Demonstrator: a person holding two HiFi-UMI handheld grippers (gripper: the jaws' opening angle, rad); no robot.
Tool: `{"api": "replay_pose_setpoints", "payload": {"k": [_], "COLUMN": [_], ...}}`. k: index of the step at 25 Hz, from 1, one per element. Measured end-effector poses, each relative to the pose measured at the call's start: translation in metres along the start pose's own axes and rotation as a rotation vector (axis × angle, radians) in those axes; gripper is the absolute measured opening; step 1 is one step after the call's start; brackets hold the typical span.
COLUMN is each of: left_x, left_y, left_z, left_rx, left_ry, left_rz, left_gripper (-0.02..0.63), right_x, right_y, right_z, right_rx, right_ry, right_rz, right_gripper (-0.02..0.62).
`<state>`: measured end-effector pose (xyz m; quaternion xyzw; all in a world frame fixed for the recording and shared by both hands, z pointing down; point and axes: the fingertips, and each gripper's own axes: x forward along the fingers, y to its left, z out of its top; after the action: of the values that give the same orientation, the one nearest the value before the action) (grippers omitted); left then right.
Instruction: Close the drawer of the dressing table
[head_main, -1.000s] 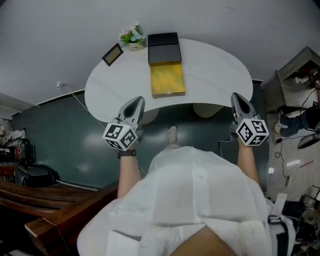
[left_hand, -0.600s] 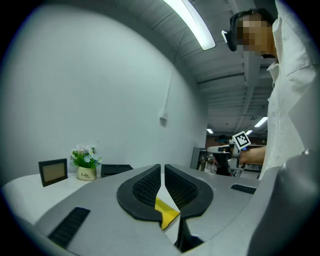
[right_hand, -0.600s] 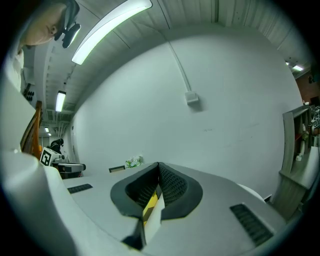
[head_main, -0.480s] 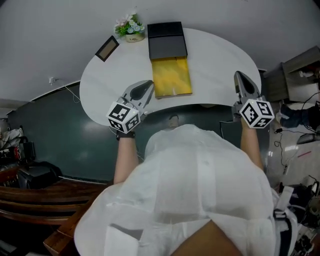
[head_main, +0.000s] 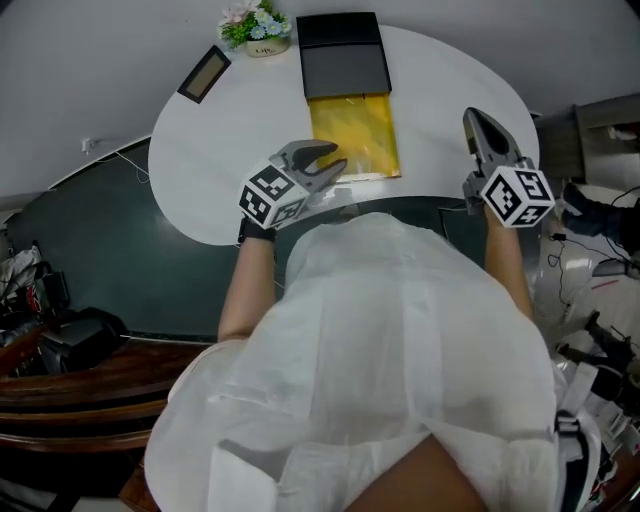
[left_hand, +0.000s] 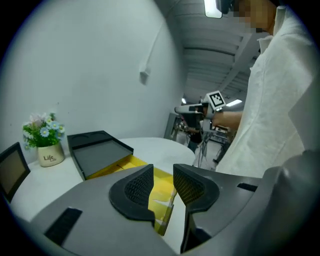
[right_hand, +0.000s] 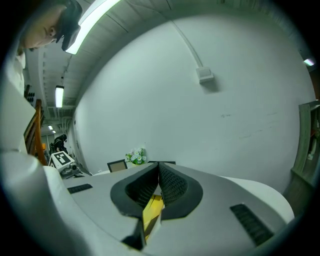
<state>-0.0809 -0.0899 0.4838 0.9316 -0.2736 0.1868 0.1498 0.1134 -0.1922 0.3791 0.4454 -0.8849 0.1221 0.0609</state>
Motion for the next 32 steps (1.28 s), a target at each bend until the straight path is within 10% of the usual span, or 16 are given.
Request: {"api": "replay_pose_setpoints", "payload": {"k": [8,15,32], "left_x": [0.047,0.063,0.070], "left_y": [-0.012,-0.017,-0.029], "left_z": [-0.065,-0.106,-0.148], "left_rx": [0.078,0.208,0.334], "left_ry": [0.374,0.636,0.894], "left_rz": [-0.235,-0.281,-0.370], "left_gripper": [0.199,0.198,0.138], "right_x": [0.032,0.036,0.037], "right_y": [0.003,-0.003,-0.007], "right_z": [-0.013,-0.019,-0.024], "right_rx": [-0.007,0.000,0.008], "right_ry": [0.059,0.081,0.102], "right_rz": [0.033,0.057,0.049], "right_gripper": [0.011,0.011,0.011]}}
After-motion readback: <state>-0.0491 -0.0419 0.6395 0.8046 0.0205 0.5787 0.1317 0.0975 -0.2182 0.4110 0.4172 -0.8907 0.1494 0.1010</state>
